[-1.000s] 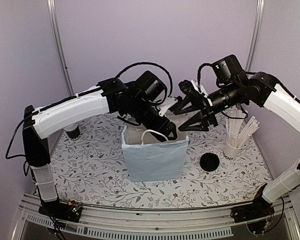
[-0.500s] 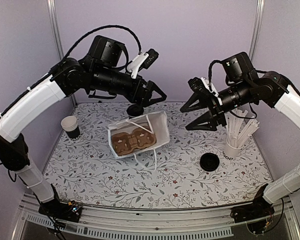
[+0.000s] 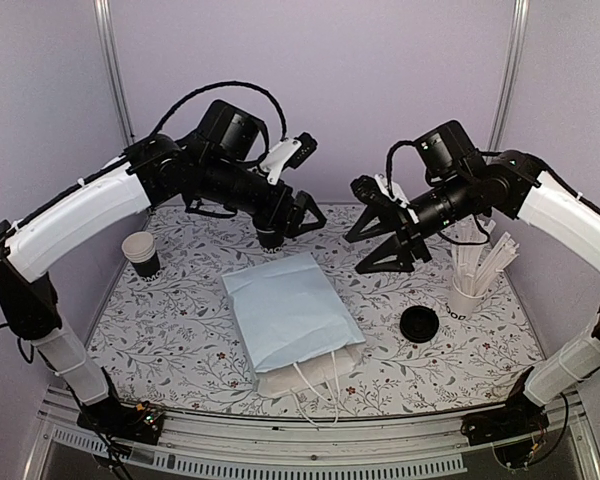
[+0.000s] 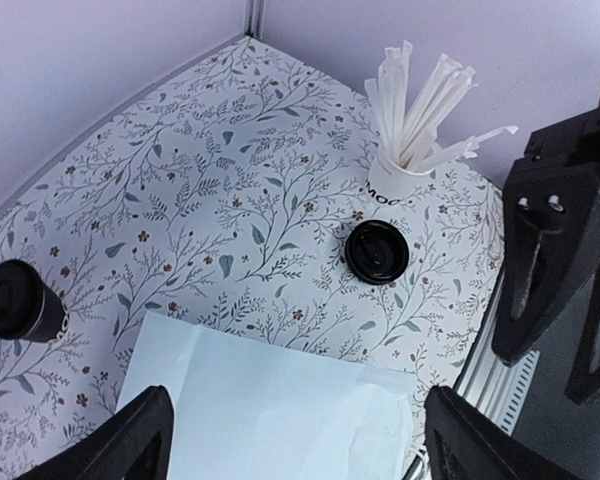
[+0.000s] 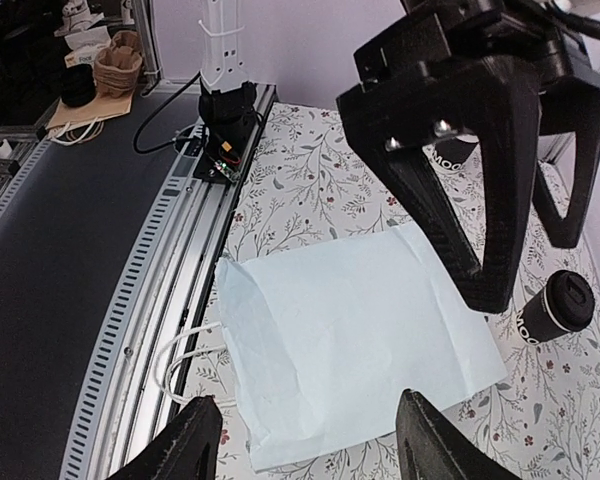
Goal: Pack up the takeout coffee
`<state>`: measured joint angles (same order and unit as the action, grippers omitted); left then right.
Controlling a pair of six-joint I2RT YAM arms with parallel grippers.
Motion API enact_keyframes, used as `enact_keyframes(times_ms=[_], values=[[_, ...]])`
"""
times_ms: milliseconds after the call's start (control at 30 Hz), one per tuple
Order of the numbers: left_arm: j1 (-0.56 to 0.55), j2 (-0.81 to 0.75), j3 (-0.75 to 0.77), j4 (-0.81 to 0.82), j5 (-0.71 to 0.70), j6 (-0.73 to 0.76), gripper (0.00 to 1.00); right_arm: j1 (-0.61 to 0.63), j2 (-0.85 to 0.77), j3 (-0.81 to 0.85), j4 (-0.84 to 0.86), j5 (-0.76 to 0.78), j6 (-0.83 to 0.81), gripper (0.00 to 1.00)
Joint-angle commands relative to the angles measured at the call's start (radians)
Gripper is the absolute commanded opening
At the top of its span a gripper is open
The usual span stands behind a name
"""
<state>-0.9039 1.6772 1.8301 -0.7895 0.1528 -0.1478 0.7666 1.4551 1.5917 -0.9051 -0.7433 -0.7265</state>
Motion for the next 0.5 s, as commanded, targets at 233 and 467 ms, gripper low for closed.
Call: enact_keyframes(times_ms=[233,467], values=[[-0.041,-0.292,-0.368,0.151,-0.567,-0.032,1.0,0.141,-0.054,-0.385,0.147,0.221,-0.061,0.62],[-0.116,-0.458,-0.582,0.211,-0.517,-0.01,0.74,0.303,-0.116,-0.6,0.377,0.578,-0.01,0.63]])
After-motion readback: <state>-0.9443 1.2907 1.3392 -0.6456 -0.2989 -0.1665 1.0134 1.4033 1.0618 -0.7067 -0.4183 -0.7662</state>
